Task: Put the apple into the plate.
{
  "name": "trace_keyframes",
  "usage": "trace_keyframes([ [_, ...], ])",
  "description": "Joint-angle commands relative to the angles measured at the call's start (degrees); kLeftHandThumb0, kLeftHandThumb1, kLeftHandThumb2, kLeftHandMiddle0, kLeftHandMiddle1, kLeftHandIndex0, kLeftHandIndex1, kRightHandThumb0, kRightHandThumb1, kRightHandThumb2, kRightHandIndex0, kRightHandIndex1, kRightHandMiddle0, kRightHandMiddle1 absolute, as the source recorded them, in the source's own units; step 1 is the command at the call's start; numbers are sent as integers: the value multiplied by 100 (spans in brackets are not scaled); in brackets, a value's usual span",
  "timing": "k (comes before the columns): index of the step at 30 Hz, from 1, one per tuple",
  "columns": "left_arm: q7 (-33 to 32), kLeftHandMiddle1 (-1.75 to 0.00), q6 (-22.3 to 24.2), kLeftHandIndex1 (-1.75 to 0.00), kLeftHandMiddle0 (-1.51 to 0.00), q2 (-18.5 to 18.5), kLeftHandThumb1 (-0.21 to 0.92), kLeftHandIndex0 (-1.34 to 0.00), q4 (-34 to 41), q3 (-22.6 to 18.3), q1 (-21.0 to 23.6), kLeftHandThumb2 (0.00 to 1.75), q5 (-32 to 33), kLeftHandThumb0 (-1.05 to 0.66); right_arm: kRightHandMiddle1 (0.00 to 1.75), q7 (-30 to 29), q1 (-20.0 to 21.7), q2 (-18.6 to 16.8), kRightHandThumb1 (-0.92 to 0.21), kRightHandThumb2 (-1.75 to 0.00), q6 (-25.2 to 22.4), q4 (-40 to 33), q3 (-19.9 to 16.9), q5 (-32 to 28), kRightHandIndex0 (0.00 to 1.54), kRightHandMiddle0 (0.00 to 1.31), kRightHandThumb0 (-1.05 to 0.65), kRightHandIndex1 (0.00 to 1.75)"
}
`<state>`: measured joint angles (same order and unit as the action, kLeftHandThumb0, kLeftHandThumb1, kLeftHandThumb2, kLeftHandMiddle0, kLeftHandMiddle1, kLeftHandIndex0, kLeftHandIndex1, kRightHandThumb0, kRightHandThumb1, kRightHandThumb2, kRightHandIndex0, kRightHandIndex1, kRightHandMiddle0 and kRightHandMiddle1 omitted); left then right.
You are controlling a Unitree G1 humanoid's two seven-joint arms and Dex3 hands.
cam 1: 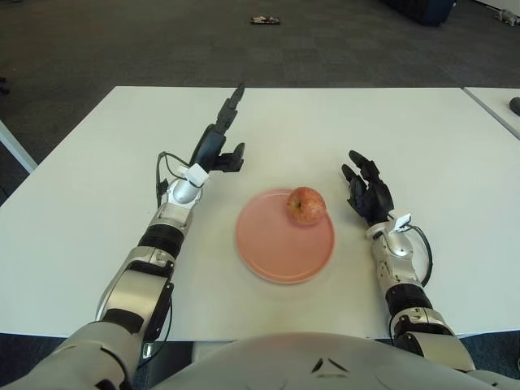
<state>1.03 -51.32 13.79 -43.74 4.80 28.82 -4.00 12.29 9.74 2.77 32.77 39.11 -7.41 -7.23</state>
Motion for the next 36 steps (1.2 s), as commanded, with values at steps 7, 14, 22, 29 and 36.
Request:
trace_keyframes([
  [7,-1148,0,623,-27,-3,-452,92,0,-234,-682,-117,118,-70,-99,46,-186,-480,-147,-92,-63,-416,191,50,39,23,0,-60,1],
  [14,-1138,-1,420,-43,-4,-588,92,0,-830,-852,-218,111,95,-104,46,-148,-496,-136,-92,-63,-471,116,77,9,23,0,-60,1],
  [22,-1050,-1,338,-46,-5,-568,92,0,-920,-813,-555,111,-53,-105,47,-95,-516,-167,-92,-63,-479,66,70,-44,25,0,-60,1],
  [29,-1183,0,718,-33,-3,-455,92,0,-734,-730,-825,116,-410,-105,47,-70,-537,-182,-92,-62,-465,21,70,-65,25,0,-61,1],
  [36,-1087,-1,1811,-27,-4,-447,92,0,-461,-744,-953,116,-391,-100,47,-146,-590,-193,-92,-60,-503,-57,85,-2,25,0,-61,1],
])
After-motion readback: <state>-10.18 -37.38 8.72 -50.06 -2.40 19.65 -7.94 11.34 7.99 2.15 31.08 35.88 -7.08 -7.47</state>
